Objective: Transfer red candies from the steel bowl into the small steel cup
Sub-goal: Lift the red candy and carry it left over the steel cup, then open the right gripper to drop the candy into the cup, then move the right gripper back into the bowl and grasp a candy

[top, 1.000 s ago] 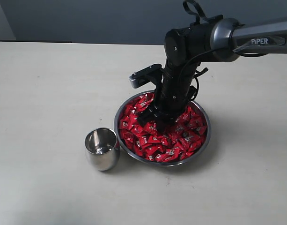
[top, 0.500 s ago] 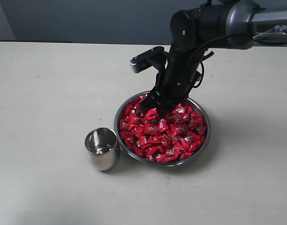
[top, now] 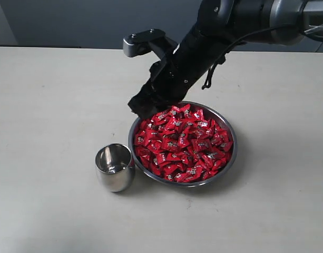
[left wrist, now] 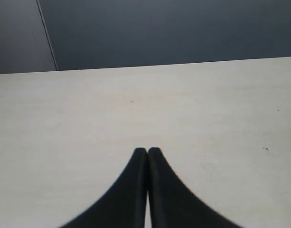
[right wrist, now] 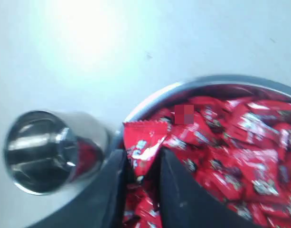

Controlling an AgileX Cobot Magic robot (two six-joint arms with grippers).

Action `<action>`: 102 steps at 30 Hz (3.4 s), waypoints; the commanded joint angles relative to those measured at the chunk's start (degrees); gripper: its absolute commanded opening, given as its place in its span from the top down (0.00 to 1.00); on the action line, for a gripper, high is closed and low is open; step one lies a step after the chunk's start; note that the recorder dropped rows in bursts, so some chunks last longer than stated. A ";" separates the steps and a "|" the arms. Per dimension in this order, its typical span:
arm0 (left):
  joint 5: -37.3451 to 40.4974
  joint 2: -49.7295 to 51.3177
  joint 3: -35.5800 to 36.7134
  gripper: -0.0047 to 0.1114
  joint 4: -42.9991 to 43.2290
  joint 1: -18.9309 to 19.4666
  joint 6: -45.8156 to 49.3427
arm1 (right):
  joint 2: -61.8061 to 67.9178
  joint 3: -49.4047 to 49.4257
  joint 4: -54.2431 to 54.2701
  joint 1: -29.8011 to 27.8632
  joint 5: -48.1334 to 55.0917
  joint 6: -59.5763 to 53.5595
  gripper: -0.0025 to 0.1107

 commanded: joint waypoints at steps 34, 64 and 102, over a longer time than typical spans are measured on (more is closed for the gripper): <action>-0.10 -0.26 0.22 0.96 0.07 -0.38 -0.15 | 6.32 -9.64 -15.15 14.95 9.44 4.92 0.68; -0.10 -0.26 0.22 0.96 0.07 -0.38 -0.15 | -7.37 5.07 -26.86 7.44 -17.56 27.04 0.99; -0.10 -0.26 0.22 0.96 0.07 -0.38 -0.15 | 1.02 -2.61 -23.31 -3.82 19.33 -25.62 0.99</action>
